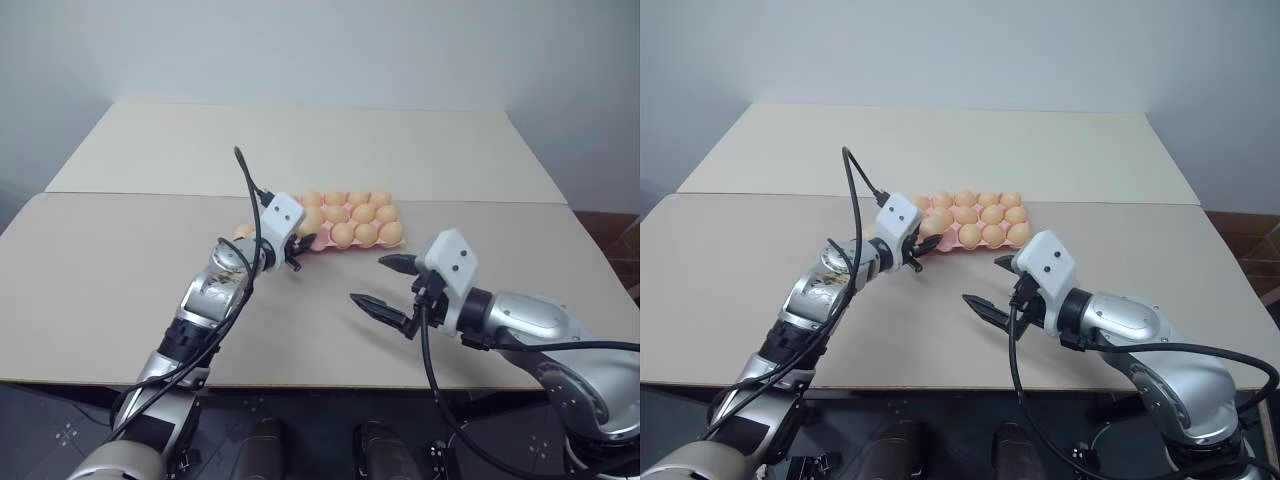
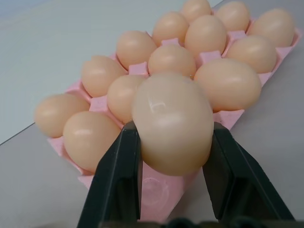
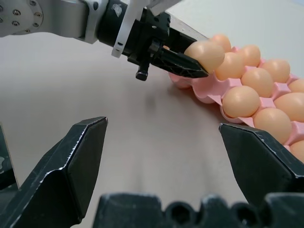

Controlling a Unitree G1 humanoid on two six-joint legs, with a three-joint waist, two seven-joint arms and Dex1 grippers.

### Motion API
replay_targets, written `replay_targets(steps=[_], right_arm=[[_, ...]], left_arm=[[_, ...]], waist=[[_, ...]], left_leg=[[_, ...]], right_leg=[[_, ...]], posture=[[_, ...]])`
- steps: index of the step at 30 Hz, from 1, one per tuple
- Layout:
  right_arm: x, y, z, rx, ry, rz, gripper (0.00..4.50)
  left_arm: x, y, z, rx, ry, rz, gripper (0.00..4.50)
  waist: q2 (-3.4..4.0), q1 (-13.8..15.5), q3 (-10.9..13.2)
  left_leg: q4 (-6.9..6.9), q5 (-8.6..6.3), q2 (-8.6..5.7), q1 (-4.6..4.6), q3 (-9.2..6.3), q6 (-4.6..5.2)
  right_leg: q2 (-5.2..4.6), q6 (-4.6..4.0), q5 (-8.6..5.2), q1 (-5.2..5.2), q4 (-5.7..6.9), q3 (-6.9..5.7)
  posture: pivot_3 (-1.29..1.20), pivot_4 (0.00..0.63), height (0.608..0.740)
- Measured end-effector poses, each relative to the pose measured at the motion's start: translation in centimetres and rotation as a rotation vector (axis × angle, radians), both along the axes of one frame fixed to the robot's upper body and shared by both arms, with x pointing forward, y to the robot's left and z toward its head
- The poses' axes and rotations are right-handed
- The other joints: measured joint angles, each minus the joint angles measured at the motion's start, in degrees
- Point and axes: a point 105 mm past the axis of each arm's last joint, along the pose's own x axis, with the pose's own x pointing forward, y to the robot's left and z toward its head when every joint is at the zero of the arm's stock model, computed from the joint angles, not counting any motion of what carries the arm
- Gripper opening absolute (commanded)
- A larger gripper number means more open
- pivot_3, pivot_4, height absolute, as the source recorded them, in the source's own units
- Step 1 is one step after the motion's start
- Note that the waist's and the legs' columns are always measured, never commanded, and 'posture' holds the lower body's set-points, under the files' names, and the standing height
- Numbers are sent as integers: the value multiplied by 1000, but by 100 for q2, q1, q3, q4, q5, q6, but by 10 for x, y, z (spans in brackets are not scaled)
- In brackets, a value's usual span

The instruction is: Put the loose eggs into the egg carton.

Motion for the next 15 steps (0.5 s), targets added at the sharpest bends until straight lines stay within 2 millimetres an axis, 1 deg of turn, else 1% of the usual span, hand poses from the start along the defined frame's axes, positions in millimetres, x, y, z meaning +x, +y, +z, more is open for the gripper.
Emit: replay_targets(steps=[3, 5, 6, 12, 15], right_arm=[[-3, 2, 3, -5, 0, 0, 4500], [-5, 2, 4, -6, 2, -2, 4500], [-5, 2, 4, -6, 4, -3, 4500], [-9, 4, 4, -7, 12, 7, 4500], [-10, 5, 5, -8, 9, 11, 4500]], left_arm=[[2, -3, -4, 3, 6, -9, 1461], [2, -7, -4, 0, -3, -22, 2155], [2, -8, -4, -3, -5, -26, 2405], [2, -14, 1, -4, -43, -46, 4293], [-2, -10, 6, 9, -76, -42, 4293]], waist=[[0, -1, 0], [0, -3, 0], [0, -3, 0], [0, -6, 0], [0, -29, 0]], left_leg=[[0, 0, 0, 2, -1, 0], [1, 0, 0, 2, -1, 0], [1, 0, 0, 2, -1, 0], [1, 0, 0, 1, -1, 0], [1, 0, 1, 4, -1, 0]], right_leg=[[0, 1, 1, 2, 2, -1], [0, 1, 1, 2, 2, -1], [0, 1, 1, 2, 1, -1], [0, 2, 1, 1, 2, -1], [1, 2, 1, 2, 3, 1]], posture=[[0, 150, 740], [0, 150, 740], [0, 150, 740], [0, 150, 740], [0, 150, 740]])
